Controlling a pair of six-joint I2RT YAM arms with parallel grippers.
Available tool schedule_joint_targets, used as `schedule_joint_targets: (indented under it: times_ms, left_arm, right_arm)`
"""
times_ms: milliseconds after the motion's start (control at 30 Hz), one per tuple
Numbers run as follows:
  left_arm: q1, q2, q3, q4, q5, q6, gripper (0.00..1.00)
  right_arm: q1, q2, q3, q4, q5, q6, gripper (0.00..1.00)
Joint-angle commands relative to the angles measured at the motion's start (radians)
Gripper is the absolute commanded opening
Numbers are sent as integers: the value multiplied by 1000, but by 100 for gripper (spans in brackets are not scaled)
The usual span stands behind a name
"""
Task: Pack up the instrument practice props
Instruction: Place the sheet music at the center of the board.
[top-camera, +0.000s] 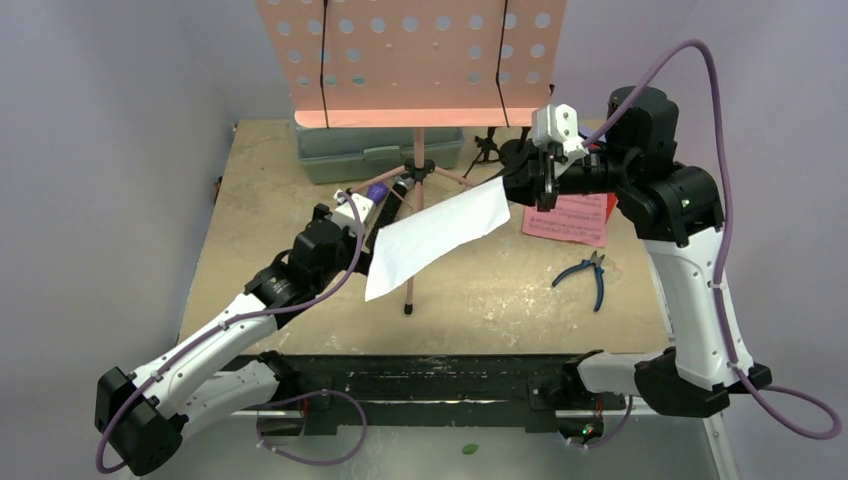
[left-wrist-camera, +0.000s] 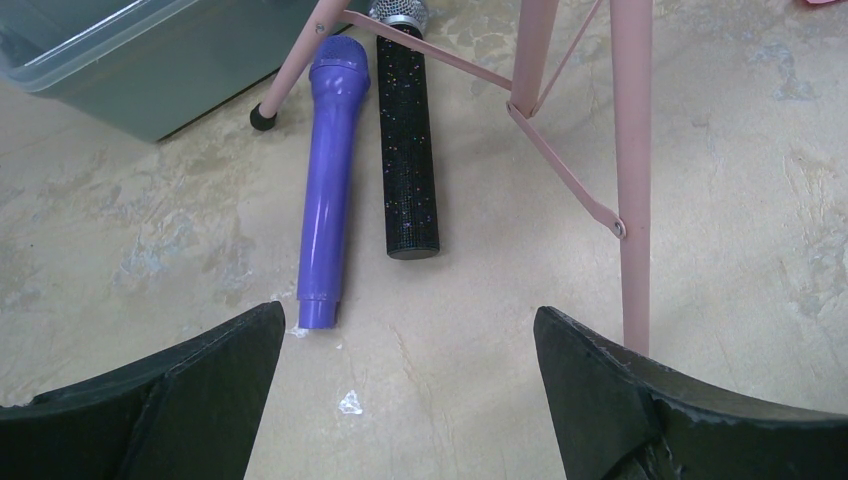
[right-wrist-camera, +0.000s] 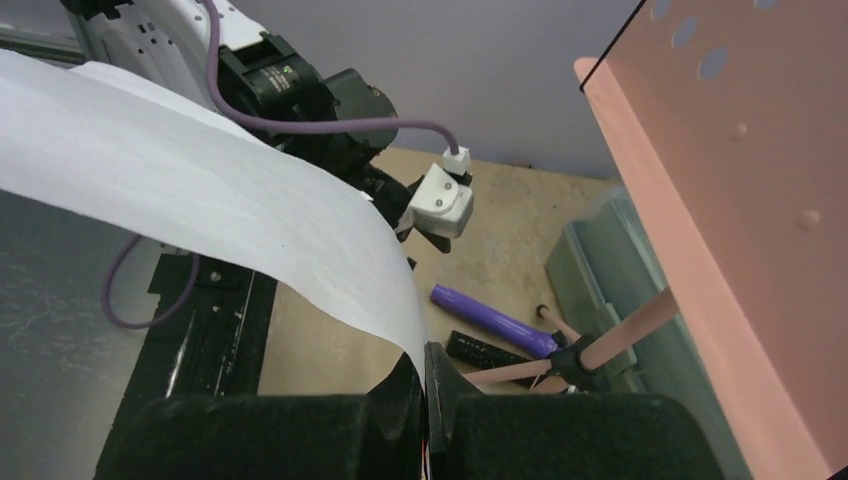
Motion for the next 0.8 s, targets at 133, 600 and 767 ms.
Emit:
schedule_joint_targets:
  times_ms: [133, 600, 767]
  left_arm:
    - [5, -18, -1, 27, 11, 8, 95]
    - [5, -24, 1, 26, 16, 8, 95]
    - [6, -27, 1, 24, 18, 8, 95]
  right_arm:
    - [-125, -106, -211, 38, -113, -45, 0]
    - [-211, -197, -380, -78, -59, -207, 0]
    - [-239, -234, -462, -104, -19, -256, 0]
